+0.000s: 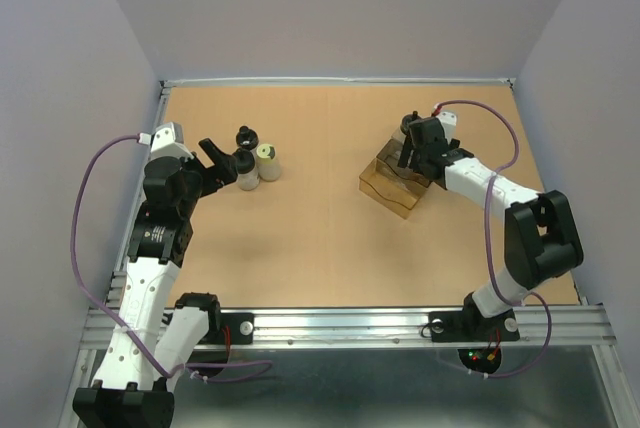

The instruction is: Organize the condiment bottles

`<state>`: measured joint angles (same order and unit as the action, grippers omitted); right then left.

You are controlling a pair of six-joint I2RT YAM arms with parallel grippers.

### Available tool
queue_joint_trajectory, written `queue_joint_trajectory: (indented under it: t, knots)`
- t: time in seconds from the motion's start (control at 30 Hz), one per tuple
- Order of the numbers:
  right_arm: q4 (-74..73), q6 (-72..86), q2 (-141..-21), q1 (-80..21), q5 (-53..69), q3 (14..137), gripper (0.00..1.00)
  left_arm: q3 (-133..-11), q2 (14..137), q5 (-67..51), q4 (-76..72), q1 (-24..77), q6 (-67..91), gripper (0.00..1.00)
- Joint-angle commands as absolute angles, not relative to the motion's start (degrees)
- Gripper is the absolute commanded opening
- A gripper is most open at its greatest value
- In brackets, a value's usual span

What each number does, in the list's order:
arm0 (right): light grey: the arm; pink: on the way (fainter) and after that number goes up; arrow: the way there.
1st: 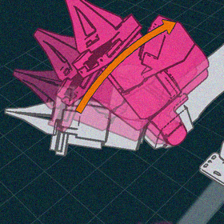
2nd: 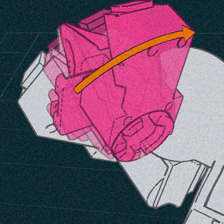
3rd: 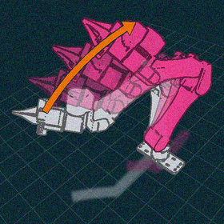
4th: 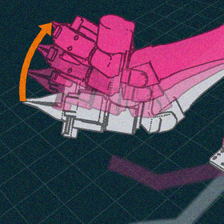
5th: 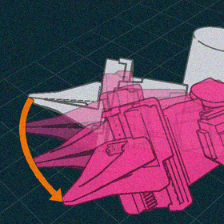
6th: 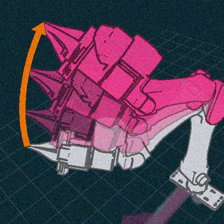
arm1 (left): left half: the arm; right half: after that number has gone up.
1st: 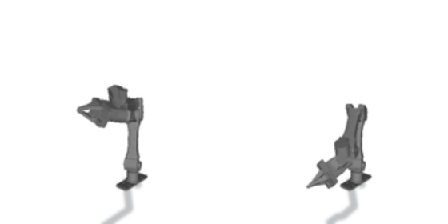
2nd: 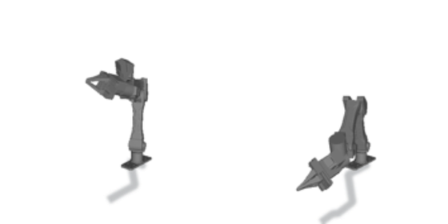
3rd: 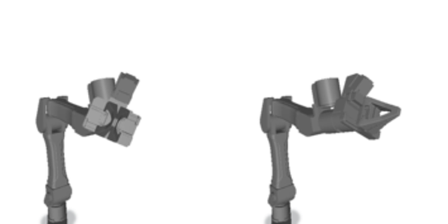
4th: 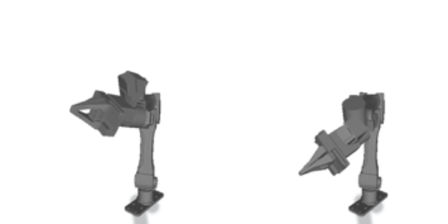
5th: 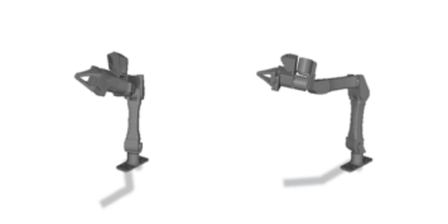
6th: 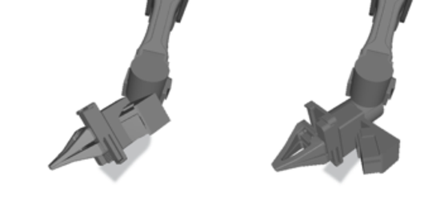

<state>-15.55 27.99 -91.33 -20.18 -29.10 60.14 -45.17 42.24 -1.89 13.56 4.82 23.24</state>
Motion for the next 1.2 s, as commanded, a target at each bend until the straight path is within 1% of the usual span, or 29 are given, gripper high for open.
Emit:
queue_joint_trajectory:
  t: [0.0, 0.03, 0.07, 0.2, 0.3, 0.4, 0.43, 0.6, 0.7, 0.9, 0.97, 1.17]
  knots:
    - [-13.2, 25.4, -89.1, -20.0, -24.6, 61.8, 0.86, -46.9, 42.1, -4.6, 11.6, 5.2, 20.8, 0.99]
    - [-13.4, 24.9, -88.8, -20.0, -23.7, 62.1, 0.91, -47.0, 42.4, -5.2, 11.5, 5.2, 20.5, 0.99]
    - [-13.5, 24.2, -87.7, -20.0, -23.4, 62.5, 1.00, -47.5, 42.9, -5.8, 11.5, 5.3, 19.9, 0.99]
    - [-16.1, 23.4, -84.6, -20.0, -22.8, 63.9, 1.00, -50.7, 47.7, -7.0, 12.6, 5.9, 18.7, 0.99]
    - [-18.5, 22.6, -81.5, -20.0, -23.0, 64.5, 1.00, -55.2, 52.4, -5.9, 14.1, 9.1, 17.2, 0.99]
    - [-21.7, 22.1, -77.0, -20.0, -23.4, 65.9, 1.00, -59.7, 57.8, -2.6, 15.8, 14.5, 16.0, 0.99]
    - [-22.5, 21.8, -76.2, -20.0, -23.6, 67.0, 1.00, -61.6, 59.4, -0.5, 16.8, 17.2, 15.7, 0.98]
    - [-26.4, 20.7, -73.5, -20.0, -22.3, 69.3, 1.00, -68.3, 69.6, 8.9, 20.7, 24.2, 14.7, 0.95]
    - [-28.4, 20.2, -72.2, -20.0, -21.8, 69.6, 1.00, -74.0, 78.8, 12.7, 23.5, 25.5, 14.5, 0.92]
    - [-29.4, 20.4, -70.5, -20.0, -21.4, 68.6, 1.00, -82.9, 89.8, 15.4, 26.7, 26.4, 14.7, 0.88]
    - [-29.7, 20.3, -70.2, -20.0, -21.0, 68.3, 1.00, -85.2, 91.8, 17.6, 28.5, 26.4, 16.2, 0.86]
    - [-30.1, 20.0, -69.3, -20.0, -21.2, 67.8, 1.00, -85.4, 95.0, 20.3, 28.3, 26.5, 18.2, 0.85]
